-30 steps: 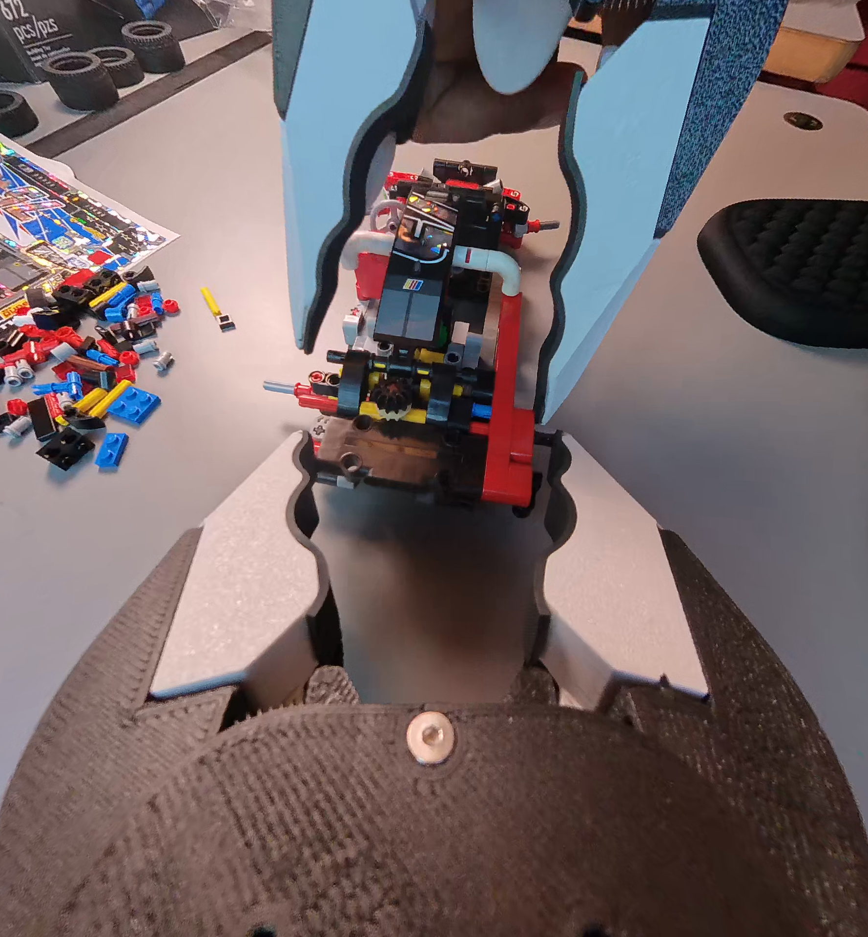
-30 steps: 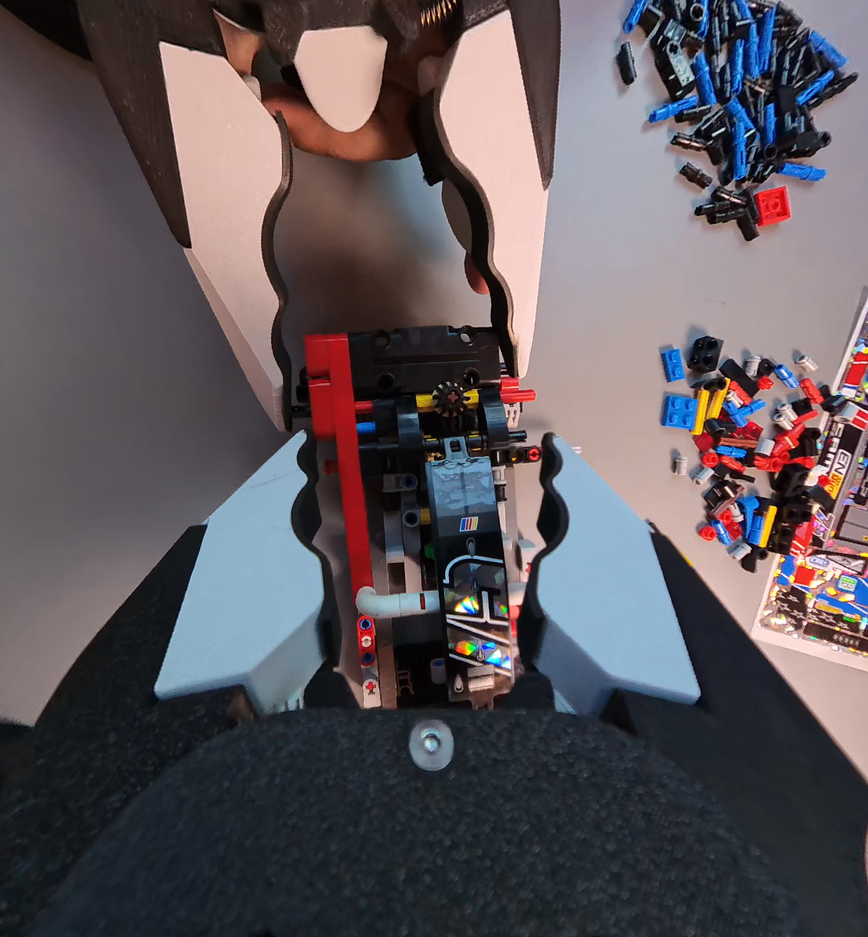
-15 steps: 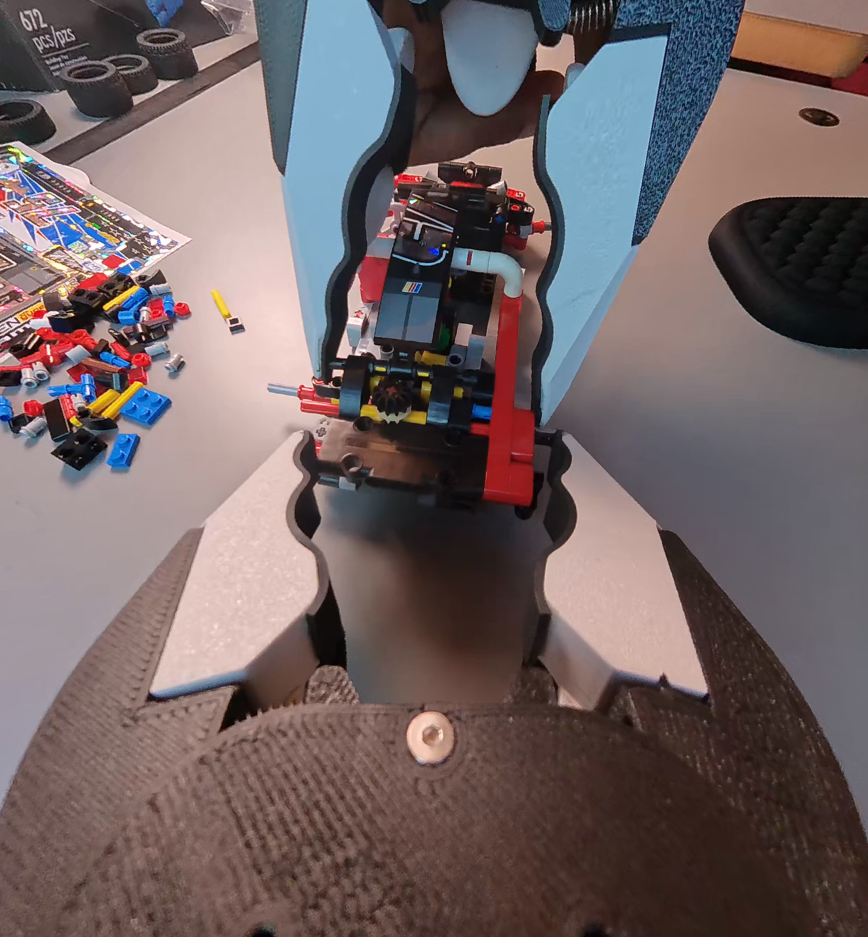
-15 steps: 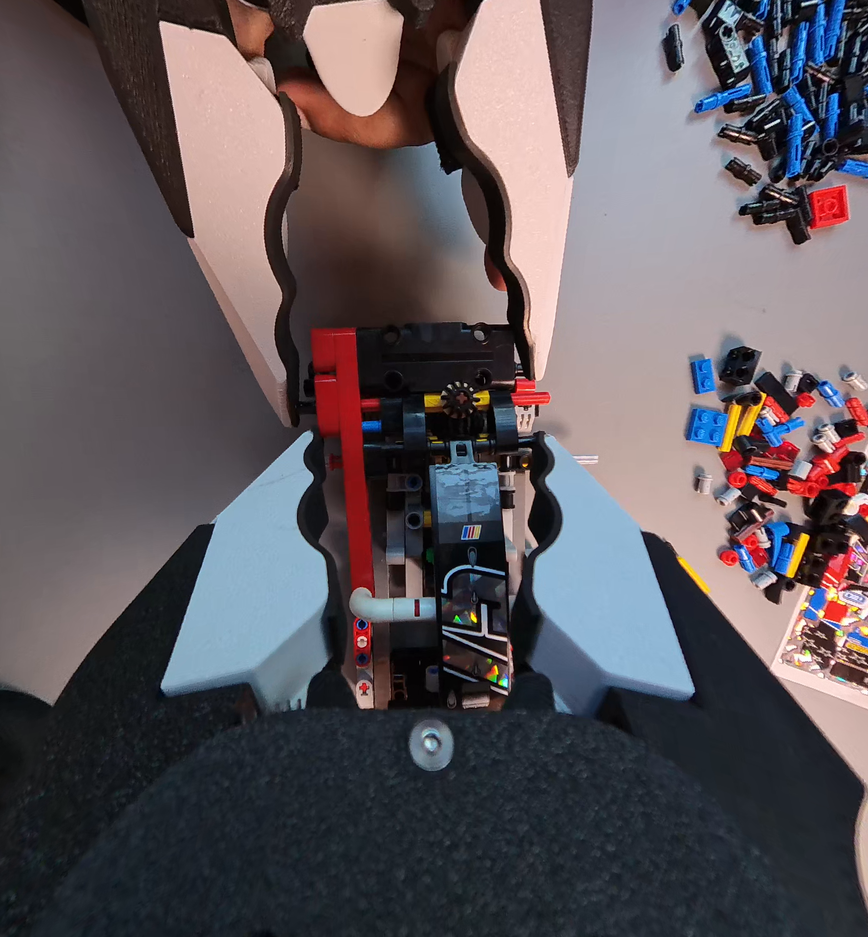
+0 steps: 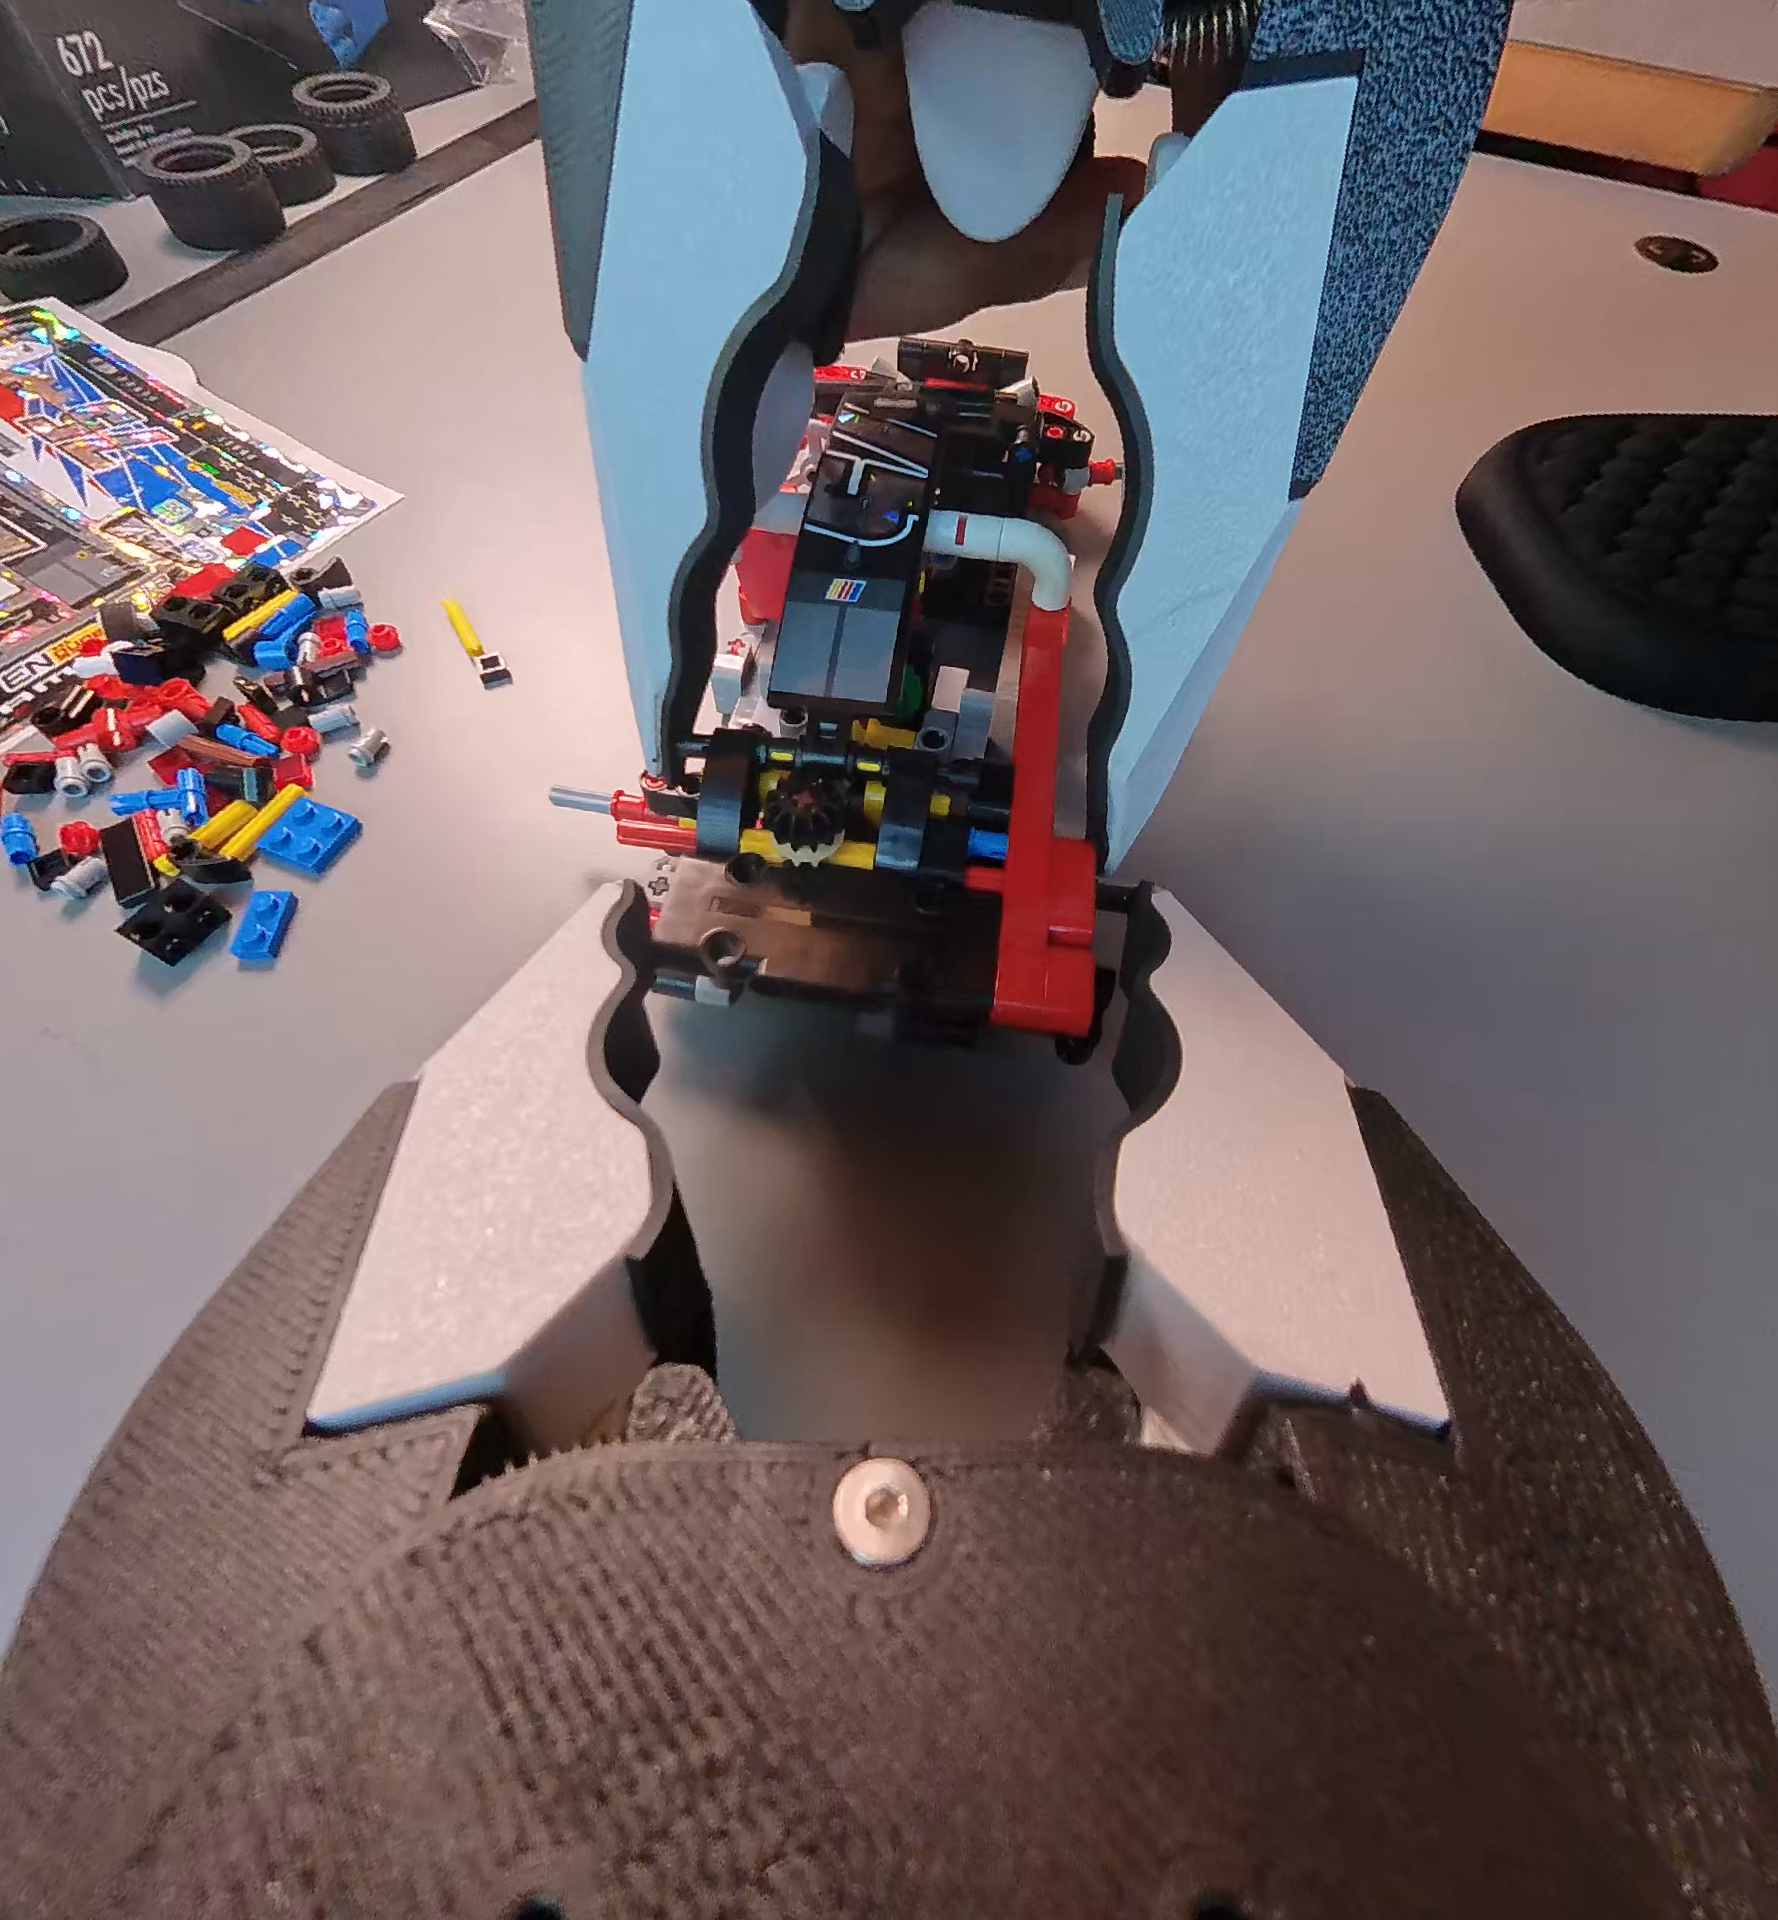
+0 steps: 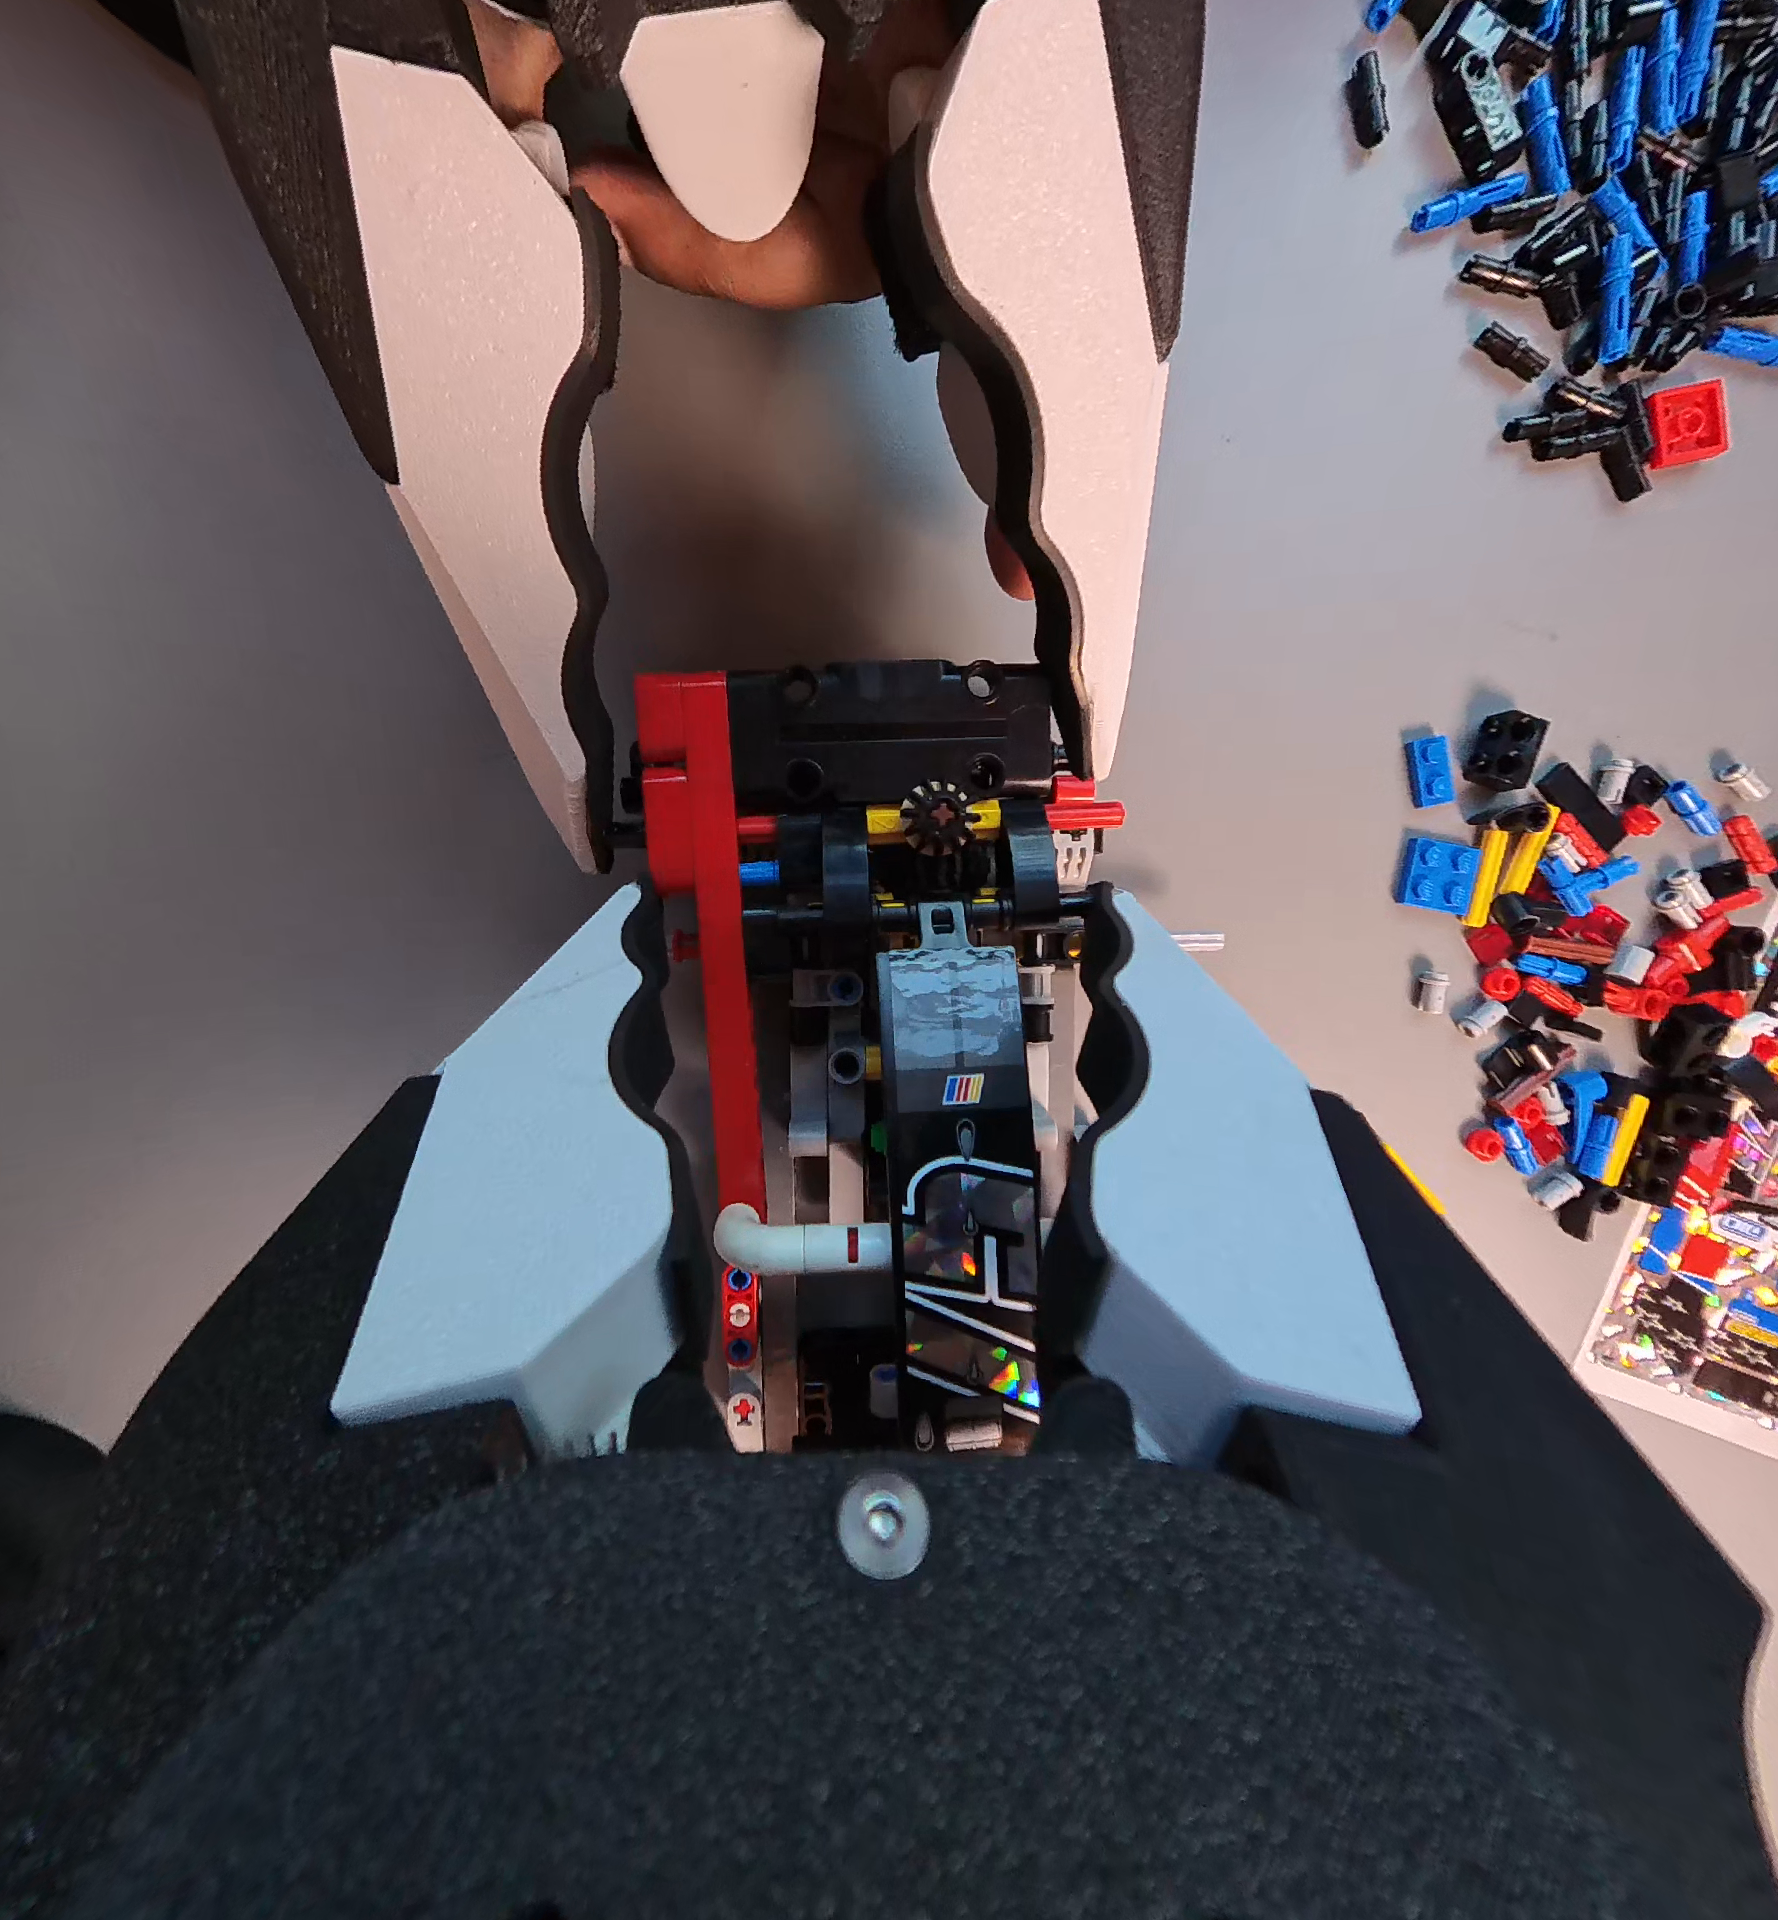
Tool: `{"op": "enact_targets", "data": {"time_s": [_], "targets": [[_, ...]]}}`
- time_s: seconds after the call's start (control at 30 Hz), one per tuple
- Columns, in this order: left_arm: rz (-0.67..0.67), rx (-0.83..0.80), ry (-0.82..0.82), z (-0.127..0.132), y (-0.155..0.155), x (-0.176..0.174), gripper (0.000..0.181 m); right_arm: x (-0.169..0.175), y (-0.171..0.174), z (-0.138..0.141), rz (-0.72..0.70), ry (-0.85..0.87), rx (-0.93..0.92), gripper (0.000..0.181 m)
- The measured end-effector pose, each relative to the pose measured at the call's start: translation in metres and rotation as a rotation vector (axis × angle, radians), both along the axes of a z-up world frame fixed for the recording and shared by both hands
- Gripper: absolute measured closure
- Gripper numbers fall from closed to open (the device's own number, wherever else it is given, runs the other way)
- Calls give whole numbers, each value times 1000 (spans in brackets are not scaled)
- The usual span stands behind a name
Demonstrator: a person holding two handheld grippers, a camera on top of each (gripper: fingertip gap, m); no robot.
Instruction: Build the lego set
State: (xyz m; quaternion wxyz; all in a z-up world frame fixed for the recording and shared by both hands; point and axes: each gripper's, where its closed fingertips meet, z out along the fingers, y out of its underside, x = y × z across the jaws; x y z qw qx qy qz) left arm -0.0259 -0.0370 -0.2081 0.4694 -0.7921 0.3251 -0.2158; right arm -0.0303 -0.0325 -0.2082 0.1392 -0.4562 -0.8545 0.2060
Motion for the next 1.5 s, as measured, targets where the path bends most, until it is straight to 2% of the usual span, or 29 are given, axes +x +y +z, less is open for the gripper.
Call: {"op": "enact_targets", "data": {"time_s": [0.37,0.47,0.53,0.63,0.83,1.5], "targets": [[1,-4,4,0,0,0,91,0,0,0,-2,-12,-8,103],[-36,-16,-18,2,-3,1,92,1,-1,0,-8,-14,-2,102],[-71,-13,-40,5,-9,2,82,2,-1,0,-9,-22,15,101],[-77,-3,-24,6,-12,-9,81,3,-1,1,-18,-34,33,101],[-83,-13,-1,1,-10,-10,103,-2,-3,4,-29,-45,56,101],[-55,-28,-28,0,-10,-9,104,-2,-2,1,-16,-60,45,103]]}}
